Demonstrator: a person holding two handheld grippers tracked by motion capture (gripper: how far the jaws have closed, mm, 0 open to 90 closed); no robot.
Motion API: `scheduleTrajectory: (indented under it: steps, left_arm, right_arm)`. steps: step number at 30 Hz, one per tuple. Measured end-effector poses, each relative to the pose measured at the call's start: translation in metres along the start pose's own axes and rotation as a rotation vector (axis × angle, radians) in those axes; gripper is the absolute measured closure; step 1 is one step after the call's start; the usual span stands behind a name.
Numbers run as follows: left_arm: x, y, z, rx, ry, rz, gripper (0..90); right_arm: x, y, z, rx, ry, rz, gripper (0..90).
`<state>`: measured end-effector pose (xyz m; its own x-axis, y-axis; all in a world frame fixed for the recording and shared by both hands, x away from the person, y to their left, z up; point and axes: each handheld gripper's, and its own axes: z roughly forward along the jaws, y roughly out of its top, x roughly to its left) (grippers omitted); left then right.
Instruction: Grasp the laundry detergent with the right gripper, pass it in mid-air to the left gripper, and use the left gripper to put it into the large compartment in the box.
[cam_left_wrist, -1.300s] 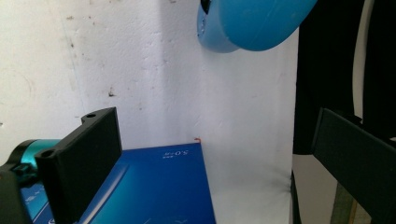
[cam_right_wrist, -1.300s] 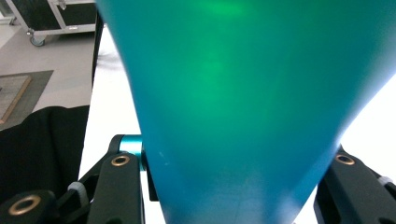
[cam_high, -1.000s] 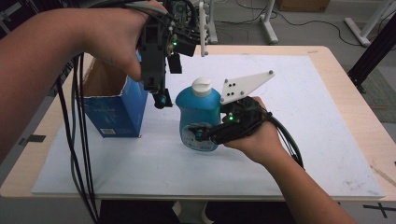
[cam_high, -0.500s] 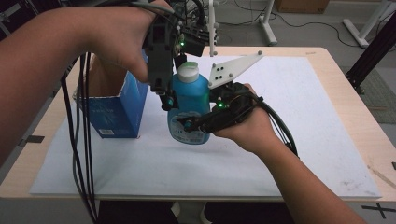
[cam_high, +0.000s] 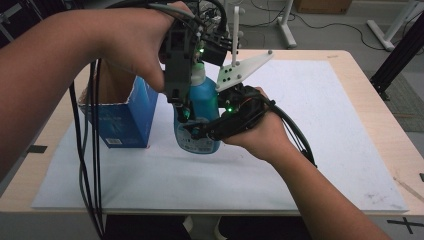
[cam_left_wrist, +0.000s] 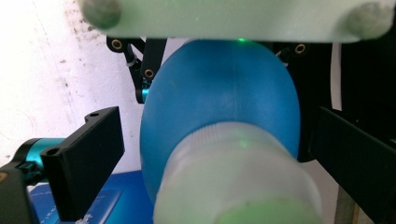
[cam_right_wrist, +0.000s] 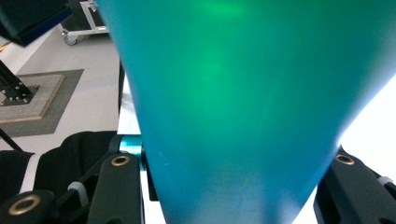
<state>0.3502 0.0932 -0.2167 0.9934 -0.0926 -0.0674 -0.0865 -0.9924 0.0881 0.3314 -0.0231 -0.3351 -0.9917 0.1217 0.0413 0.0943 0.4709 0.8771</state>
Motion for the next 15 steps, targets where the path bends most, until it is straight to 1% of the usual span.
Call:
scheduleTrajectory:
  steps: [2,4,6,10,11,12,14,15]
  left_arm:
    - [0.0005,0.0003,0.0002,0.002,0.004,0.003,3.4]
    - [0.0012,0.0004,0.0012,0.009,0.008,-0.008,3.7]
    - [0.0018,0.0002,0.0015,0.009,0.008,-0.012,9.5]
    - [0.0022,0.0002,0.0014,0.007,0.020,-0.016,9.5]
    - [0.0024,0.0005,0.0014,0.008,0.019,-0.011,9.5]
    - [0.0025,0.0009,0.0013,0.011,0.019,-0.011,12.0]
    - [0.0026,0.0016,0.0014,0.014,0.020,-0.011,12.8]
    - [0.0022,0.0020,0.0010,0.016,0.027,-0.004,13.4]
  right_arm:
    - [-0.0001,-0.0001,0.0004,0.003,0.003,0.002,47.0]
    - [-0.0004,-0.0002,0.0003,0.002,0.001,0.002,47.0]
    - [-0.0008,0.0000,-0.0004,-0.002,0.000,0.004,47.0]
    - [-0.0011,0.0005,-0.0018,-0.007,0.002,0.007,47.0]
    - [-0.0015,0.0006,-0.0020,-0.008,-0.003,0.002,47.0]
    - [-0.0013,0.0007,-0.0028,-0.007,-0.001,0.009,47.0]
    - [-0.0013,0.0008,-0.0028,-0.008,-0.002,0.010,47.0]
    - [-0.0013,0.0007,-0.0028,-0.009,-0.001,0.011,47.0]
